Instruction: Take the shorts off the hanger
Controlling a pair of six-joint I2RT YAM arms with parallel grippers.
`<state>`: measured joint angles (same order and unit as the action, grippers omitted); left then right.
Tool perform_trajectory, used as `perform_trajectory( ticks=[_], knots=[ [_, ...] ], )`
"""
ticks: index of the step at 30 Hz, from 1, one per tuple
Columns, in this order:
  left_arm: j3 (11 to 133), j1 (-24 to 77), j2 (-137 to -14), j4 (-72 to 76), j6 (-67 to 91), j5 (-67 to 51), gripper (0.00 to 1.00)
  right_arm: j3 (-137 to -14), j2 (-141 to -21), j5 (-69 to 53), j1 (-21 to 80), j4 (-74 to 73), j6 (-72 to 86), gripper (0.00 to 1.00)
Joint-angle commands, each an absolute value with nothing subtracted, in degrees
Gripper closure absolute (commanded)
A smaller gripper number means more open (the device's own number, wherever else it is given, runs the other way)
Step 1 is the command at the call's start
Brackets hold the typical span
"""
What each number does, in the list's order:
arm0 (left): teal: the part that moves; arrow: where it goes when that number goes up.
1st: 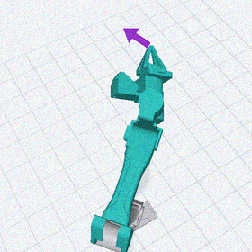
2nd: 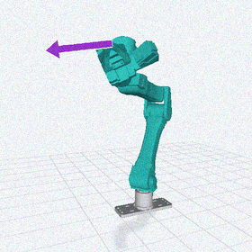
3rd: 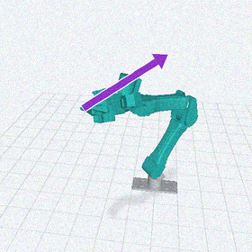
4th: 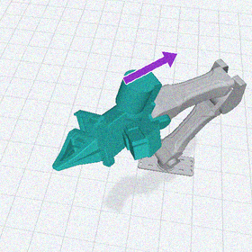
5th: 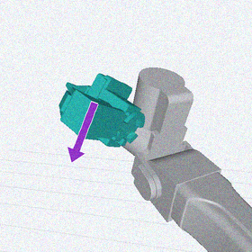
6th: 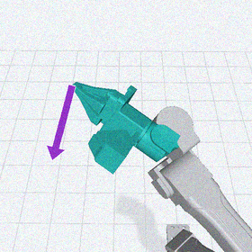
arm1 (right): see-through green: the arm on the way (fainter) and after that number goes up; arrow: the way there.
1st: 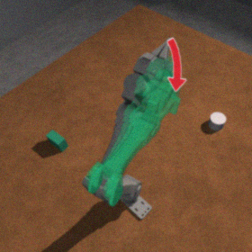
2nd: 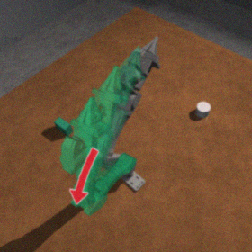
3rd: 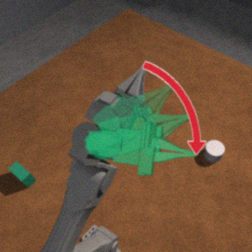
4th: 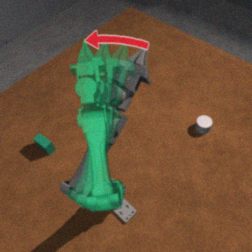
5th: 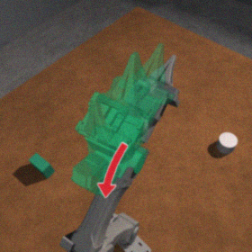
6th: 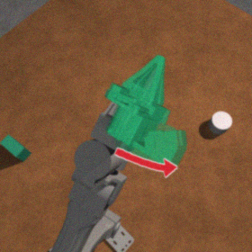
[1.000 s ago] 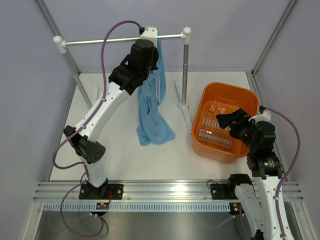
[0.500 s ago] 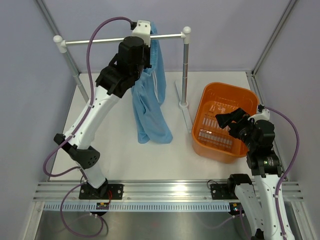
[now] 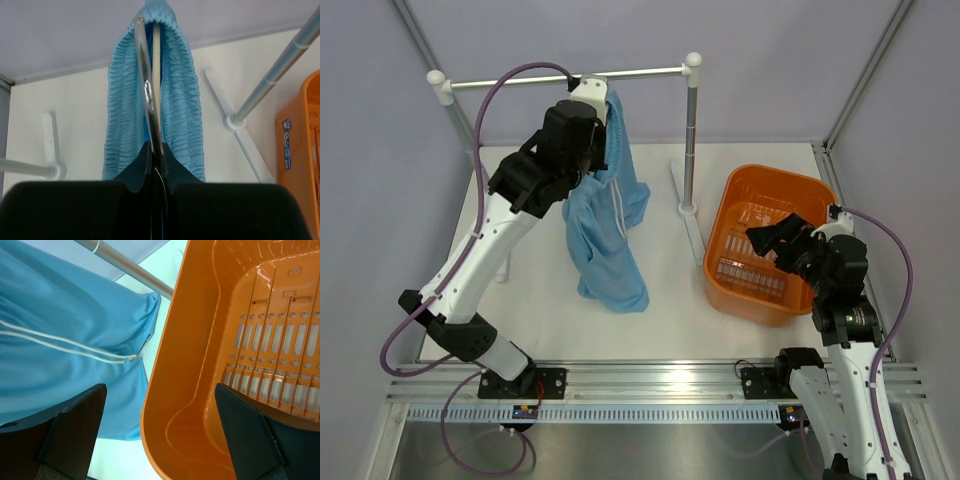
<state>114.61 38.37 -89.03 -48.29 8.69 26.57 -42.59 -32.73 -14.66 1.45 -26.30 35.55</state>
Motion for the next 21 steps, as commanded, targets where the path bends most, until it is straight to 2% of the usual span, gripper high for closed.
perform_trajectory(
  ticks=[1,4,8,15,21],
  knots=[
    [114.00,40.25,-85.61,-48.42,9.49,24.96,1.00,-43.94,-34.45,-18.89,1.76,-23.47,32.61,0.01],
    [112.07,43.49,-83.86,-51.41,8.97,25.84,1.00,-45.96,-37.26,-21.79,1.76,-23.29,31.38,0.03],
    [103.22,48.68,-78.67,-51.42,9.58,27.51,1.00,-49.73,-41.38,-25.49,4.81,-21.80,31.29,0.07],
    [87.57,56.32,-67.16,-48.17,13.09,26.46,1.00,-59.41,-49.65,-11.96,23.45,-24.00,30.14,0.11],
    [82.09,59.59,-65.12,-46.50,13.54,26.01,1.00,-63.63,-56.33,-4.49,35.76,-22.68,32.08,0.15]
  ],
)
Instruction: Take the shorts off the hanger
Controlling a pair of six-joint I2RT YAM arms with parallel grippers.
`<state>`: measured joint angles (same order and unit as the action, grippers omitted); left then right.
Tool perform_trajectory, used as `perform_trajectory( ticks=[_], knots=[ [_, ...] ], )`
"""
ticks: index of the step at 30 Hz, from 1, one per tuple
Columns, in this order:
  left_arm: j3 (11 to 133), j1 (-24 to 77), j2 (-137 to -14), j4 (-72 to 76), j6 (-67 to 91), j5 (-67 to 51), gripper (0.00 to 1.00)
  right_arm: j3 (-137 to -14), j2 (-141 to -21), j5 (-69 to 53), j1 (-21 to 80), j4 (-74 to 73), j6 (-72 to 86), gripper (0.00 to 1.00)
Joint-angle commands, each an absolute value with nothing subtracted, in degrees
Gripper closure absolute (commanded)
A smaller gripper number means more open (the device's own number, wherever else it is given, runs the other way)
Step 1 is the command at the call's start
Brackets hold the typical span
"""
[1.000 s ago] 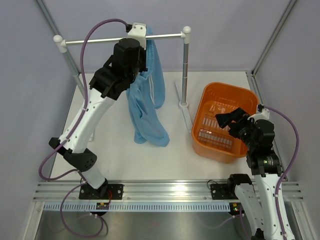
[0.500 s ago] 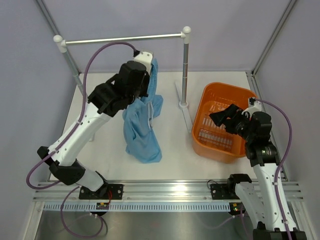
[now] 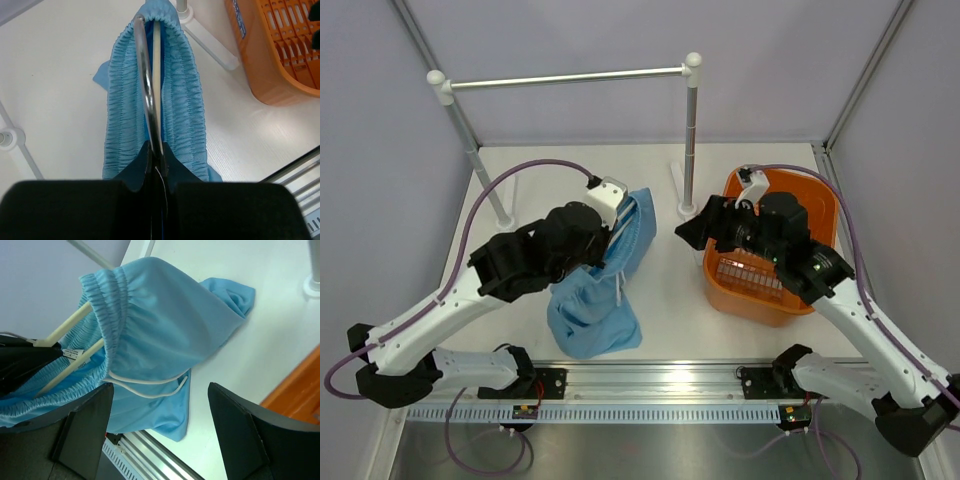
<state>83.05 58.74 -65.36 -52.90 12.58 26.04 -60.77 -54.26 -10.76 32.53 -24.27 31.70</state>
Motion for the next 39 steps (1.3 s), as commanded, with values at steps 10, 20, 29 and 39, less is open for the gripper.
perform_trajectory(
  ticks=[10,20,29,39],
  knots=[
    [81.12,63.81,-67.32,-45.09,13.80,27.25,1.00,-69.43,-64.68,4.39,46.66,-23.20,33.84,0.19],
    [82.18,66.88,-67.32,-46.23,14.33,28.92,1.00,-71.80,-69.52,9.49,48.16,-25.13,35.25,0.32],
    [82.79,69.87,-66.36,-48.51,15.38,30.50,1.00,-73.12,-71.28,13.27,48.16,-26.19,35.42,0.70],
    [81.30,71.72,-62.32,-51.85,17.14,32.17,1.00,-76.46,-71.98,22.66,47.38,-30.66,34.45,1.00]
  ],
)
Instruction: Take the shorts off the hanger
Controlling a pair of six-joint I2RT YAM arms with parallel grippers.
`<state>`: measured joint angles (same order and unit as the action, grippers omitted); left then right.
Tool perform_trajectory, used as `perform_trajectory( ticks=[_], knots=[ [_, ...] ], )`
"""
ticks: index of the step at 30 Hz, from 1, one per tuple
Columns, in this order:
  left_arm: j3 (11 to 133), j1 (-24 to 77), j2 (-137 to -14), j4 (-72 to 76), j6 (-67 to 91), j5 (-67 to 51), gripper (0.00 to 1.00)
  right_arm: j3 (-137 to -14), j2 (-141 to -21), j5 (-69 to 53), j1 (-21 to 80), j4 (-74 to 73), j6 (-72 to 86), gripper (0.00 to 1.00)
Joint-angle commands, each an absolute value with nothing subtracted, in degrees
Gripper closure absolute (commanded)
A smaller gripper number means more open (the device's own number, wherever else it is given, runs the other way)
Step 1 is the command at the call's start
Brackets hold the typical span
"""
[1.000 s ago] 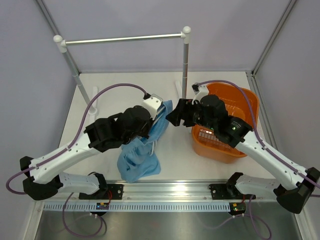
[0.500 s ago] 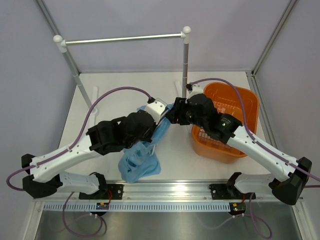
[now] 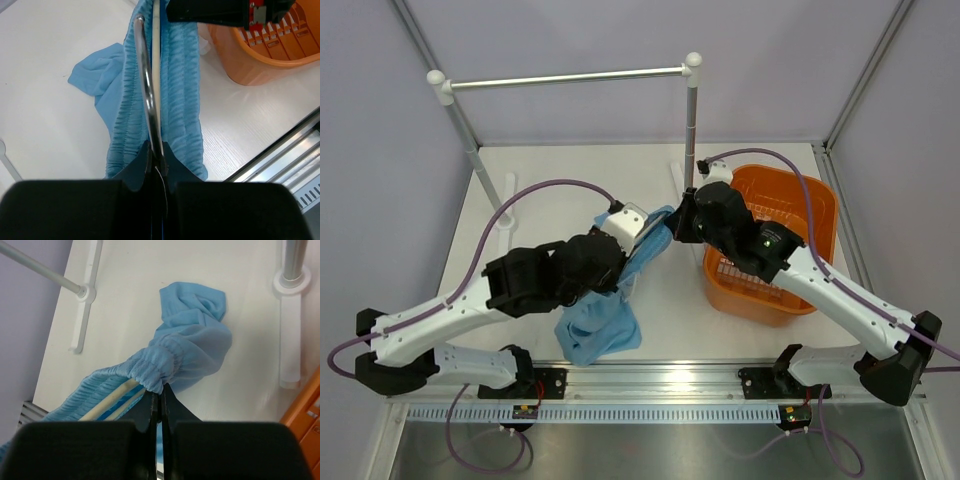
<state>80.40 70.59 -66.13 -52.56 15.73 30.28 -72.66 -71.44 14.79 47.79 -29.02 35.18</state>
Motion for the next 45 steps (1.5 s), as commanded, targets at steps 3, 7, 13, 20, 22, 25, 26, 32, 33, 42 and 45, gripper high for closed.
perform_trajectory(
  ticks=[3,7,13,20,22,25,26,32,33,42,45],
  knots=[
    [80.86,72.68,-59.95,-53.52,18.10,32.96,1.00,-77.70,-72.51,21.19,44.75,-32.43,34.10,1.00],
    [78.76,72.95,-55.73,-53.45,18.81,32.96,1.00,-77.69,-72.07,20.30,41.40,-32.34,32.70,1.00],
    [76.73,72.95,-50.11,-50.45,16.96,28.12,1.00,-80.85,-76.37,19.69,40.08,-33.66,31.12,1.00],
    [74.02,72.95,-48.34,-43.35,16.88,32.43,1.00,-77.70,-75.32,13.79,43.40,-31.02,32.34,1.00],
    [72.95,73.04,-48.16,-39.05,16.44,33.13,1.00,-77.52,-75.41,16.60,49.02,-32.07,33.04,1.00],
    [71.63,73.04,-48.95,-34.46,15.21,33.93,1.00,-76.64,-76.11,18.37,55.53,-31.38,34.71,1.00],
    [71.63,72.95,-49.13,-33.58,15.03,33.40,1.00,-76.55,-76.64,18.80,56.59,-31.29,35.06,1.00],
    [73.21,72.95,-49.57,-30.50,13.98,29.35,1.00,-76.90,-79.89,20.91,58.27,-32.34,35.33,1.00],
    [73.47,72.95,-49.57,-30.85,13.97,30.05,1.00,-76.90,-79.72,22.57,58.27,-32.26,35.16,1.00],
    [70.76,73.04,-42.11,-31.03,13.80,30.93,1.00,-75.32,-75.32,26.80,52.91,-34.54,34.37,1.00],
    [70.40,73.04,-40.43,-31.11,13.89,31.46,1.00,-74.89,-75.23,26.55,52.39,-34.63,34.45,1.00]
  ],
)
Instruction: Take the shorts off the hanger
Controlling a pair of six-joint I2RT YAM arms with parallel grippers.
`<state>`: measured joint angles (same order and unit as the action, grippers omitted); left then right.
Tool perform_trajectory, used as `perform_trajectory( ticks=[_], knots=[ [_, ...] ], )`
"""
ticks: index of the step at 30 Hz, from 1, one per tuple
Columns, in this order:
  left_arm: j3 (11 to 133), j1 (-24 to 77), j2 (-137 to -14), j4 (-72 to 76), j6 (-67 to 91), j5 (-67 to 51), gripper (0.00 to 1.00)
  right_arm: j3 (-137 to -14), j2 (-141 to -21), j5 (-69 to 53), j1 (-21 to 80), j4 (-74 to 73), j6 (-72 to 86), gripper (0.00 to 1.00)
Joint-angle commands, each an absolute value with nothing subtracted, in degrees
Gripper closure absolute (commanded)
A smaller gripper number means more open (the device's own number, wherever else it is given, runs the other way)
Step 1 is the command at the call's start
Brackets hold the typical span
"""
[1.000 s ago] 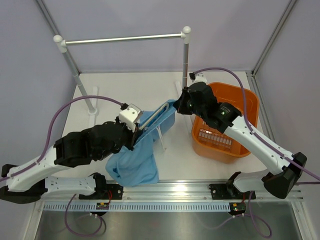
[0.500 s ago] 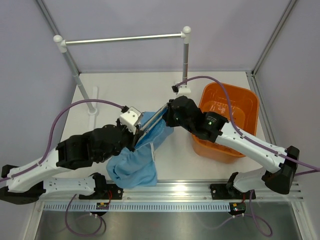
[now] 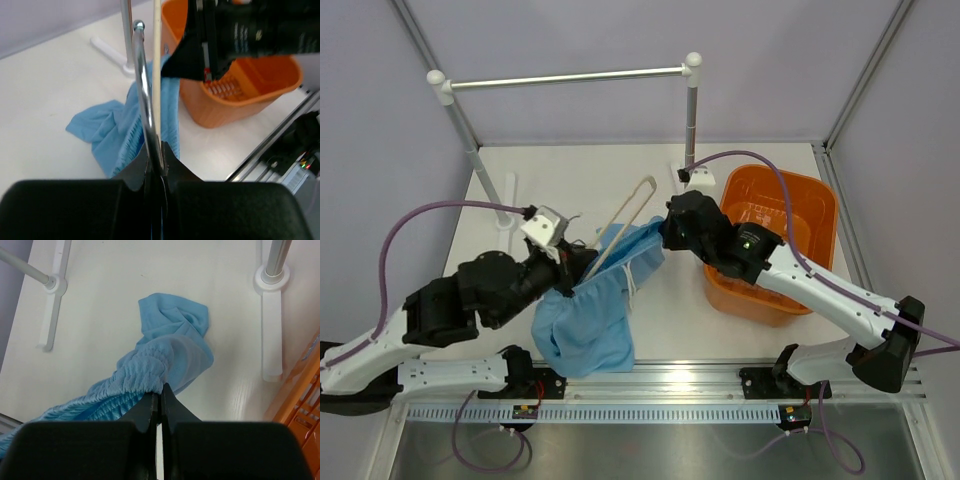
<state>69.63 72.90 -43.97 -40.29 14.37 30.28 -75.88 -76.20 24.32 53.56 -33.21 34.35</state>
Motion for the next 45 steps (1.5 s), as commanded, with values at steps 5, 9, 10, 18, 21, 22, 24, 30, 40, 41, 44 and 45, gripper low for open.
perform_trajectory(
  ticks=[5,9,10,18,21,22,24,30,40,41,44,45],
  knots=[
    [71.46,73.04,-41.92,-31.64,14.06,31.81,1.00,-76.29,-76.03,24.97,52.47,-34.89,33.31,1.00],
    [70.93,72.95,-44.29,-28.50,13.98,38.30,1.00,-76.38,-75.32,22.59,56.32,-32.79,32.61,1.00],
    [70.67,73.04,-45.60,-27.52,13.89,39.71,1.00,-77.42,-75.84,22.50,59.21,-32.78,32.69,1.00],
    [80.32,72.34,-56.68,-24.08,10.90,54.03,1.00,-86.82,-82.61,26.28,73.91,-38.31,31.46,1.00],
    [83.75,71.46,-60.37,-22.33,8.09,58.16,1.00,-87.89,-82.62,27.07,76.98,-38.67,31.29,1.00],
    [84.54,70.41,-61.60,-21.98,7.13,58.62,1.00,-87.98,-81.92,27.24,77.51,-38.41,31.20,1.00],
    [86.56,68.04,-62.66,-21.88,7.12,58.02,1.00,-88.41,-81.13,26.98,78.74,-38.41,30.85,1.00],
    [89.20,54.86,-64.51,-24.43,11.42,49.24,1.00,-91.13,-78.75,28.56,82.26,-40.50,30.14,1.00],
    [91.24,49.48,-66.45,-19.96,4.67,43.69,1.00,-93.78,-75.94,29.62,82.35,-43.24,27.77,1.00],
    [88.45,49.57,-65.14,-16.91,4.31,42.81,1.00,-93.69,-76.02,30.75,82.27,-43.33,27.86,1.00],
    [79.06,49.57,-59.01,-7.61,2.56,34.59,1.00,-93.25,-75.50,34.78,82.27,-44.03,28.12,1.00],
    [76.66,49.57,-57.15,-5.12,2.11,32.45,1.00,-93.16,-75.06,35.59,82.35,-44.56,28.12,1.00]
  ],
)
